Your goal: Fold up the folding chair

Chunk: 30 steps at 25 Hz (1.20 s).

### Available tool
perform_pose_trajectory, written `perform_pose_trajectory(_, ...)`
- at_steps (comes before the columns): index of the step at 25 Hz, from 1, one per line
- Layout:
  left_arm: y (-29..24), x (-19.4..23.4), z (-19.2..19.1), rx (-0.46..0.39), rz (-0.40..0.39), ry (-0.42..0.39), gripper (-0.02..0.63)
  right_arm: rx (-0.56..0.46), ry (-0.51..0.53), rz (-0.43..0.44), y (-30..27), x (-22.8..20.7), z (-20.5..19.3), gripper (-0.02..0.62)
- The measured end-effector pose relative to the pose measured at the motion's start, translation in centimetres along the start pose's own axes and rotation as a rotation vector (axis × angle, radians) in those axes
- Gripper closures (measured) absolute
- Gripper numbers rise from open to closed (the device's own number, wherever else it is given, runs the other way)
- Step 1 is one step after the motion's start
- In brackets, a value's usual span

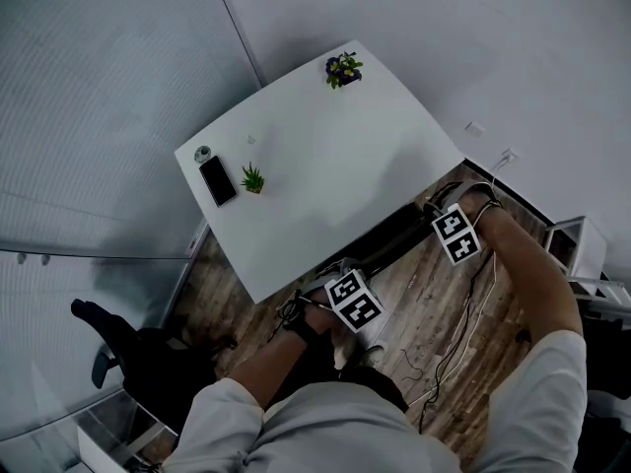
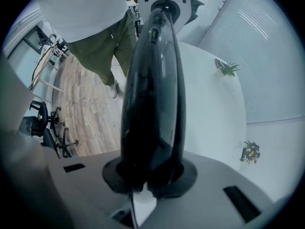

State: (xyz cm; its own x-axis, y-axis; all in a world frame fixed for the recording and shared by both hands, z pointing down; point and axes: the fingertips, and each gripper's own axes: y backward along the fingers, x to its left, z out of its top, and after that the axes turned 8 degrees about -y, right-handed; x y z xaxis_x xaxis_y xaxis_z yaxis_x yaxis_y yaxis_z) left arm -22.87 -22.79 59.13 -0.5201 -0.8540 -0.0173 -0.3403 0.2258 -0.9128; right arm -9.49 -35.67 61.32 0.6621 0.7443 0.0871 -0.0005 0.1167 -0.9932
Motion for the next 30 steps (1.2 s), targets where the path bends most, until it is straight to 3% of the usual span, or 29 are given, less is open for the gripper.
perform_pose_trajectory(14, -0.6, 5.1, 0.5, 0.0, -0.013, -0.003, 0.548, -0.006, -0.034, 0.025, -1.0, -4.1, -1.5, 0.523)
perform_pose_trajectory(27, -0.9, 6.4, -0.6, -0.016, -0.041, 0.032, 0.543, -0.008, -0.058, 0.036, -1.5, -5.8, -0.8, 0.508)
perform_pose_trajectory(30, -0.6, 7.0, -0.4, -0.039, -0.018, 0.041, 0.54, -0.002, -0.092, 0.026, -1.5, -6.2, -0.9, 0.492)
